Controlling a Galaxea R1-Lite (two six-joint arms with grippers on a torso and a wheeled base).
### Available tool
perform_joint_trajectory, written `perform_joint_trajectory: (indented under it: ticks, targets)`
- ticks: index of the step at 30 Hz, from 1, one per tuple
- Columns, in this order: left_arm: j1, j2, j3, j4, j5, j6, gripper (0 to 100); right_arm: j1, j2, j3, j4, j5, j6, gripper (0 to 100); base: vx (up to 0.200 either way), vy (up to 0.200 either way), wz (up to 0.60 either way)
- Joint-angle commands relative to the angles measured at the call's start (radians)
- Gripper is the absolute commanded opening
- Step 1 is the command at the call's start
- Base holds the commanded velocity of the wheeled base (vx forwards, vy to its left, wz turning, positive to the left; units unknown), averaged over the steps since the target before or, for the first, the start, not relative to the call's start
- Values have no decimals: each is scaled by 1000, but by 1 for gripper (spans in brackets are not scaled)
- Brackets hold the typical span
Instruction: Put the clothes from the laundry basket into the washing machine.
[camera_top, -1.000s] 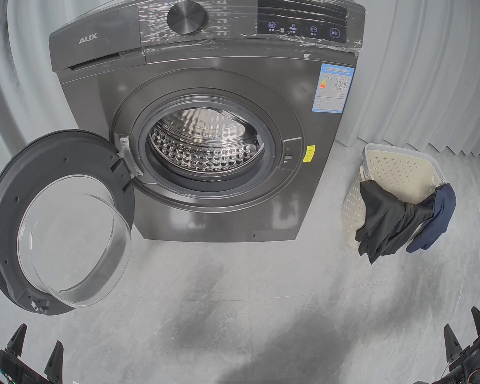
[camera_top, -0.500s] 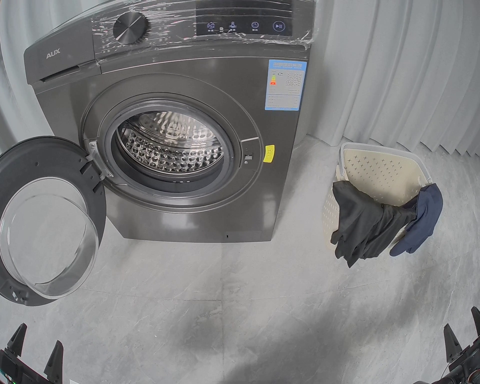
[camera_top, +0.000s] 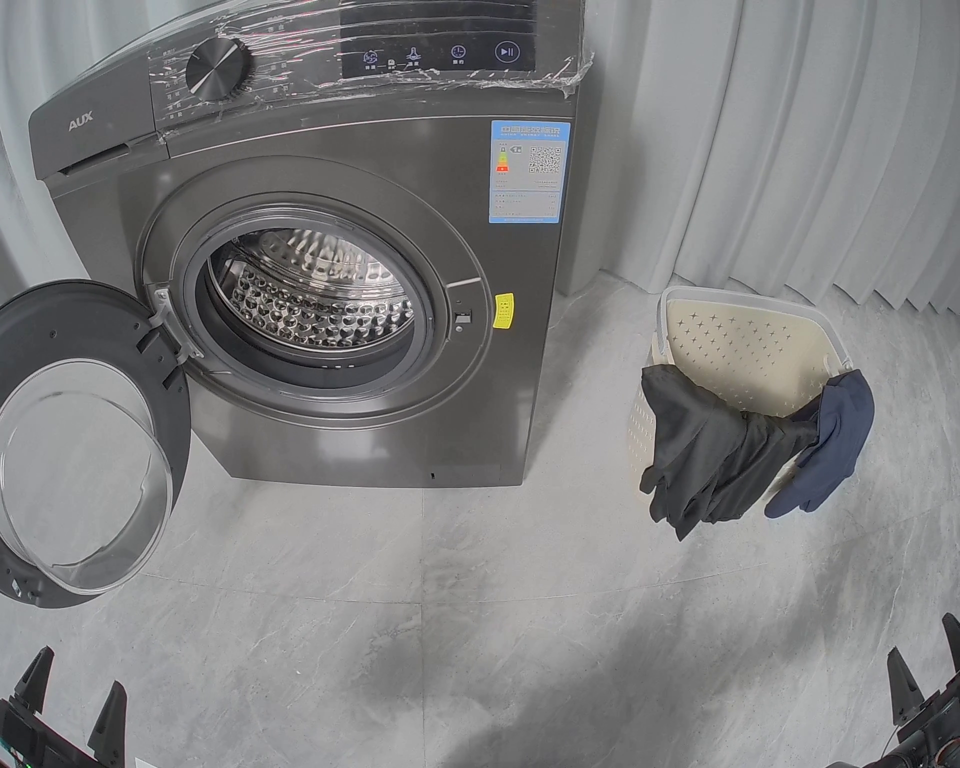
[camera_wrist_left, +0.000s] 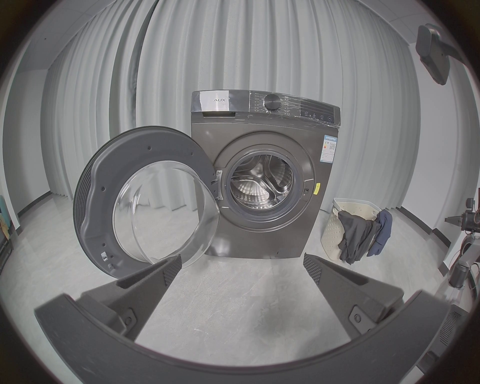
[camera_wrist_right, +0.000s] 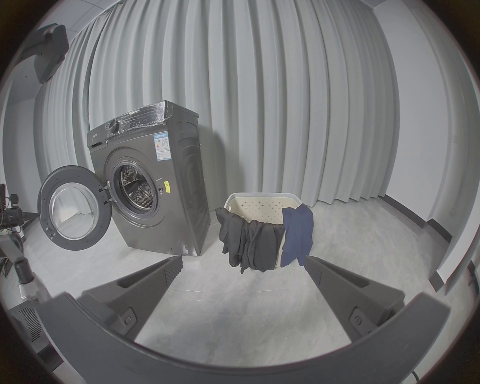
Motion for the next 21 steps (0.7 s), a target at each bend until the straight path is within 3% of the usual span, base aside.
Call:
perform_joint_trajectory:
  ticks: [1, 21]
  targets:
    - [1, -10, 15, 0, 0, -1, 100, 1, -14, 16, 0, 0, 0, 100, 0, -200, 0]
    - [2, -10, 15, 0, 0, -2, 100, 1, -14, 16, 0, 0, 0, 100, 0, -200, 0]
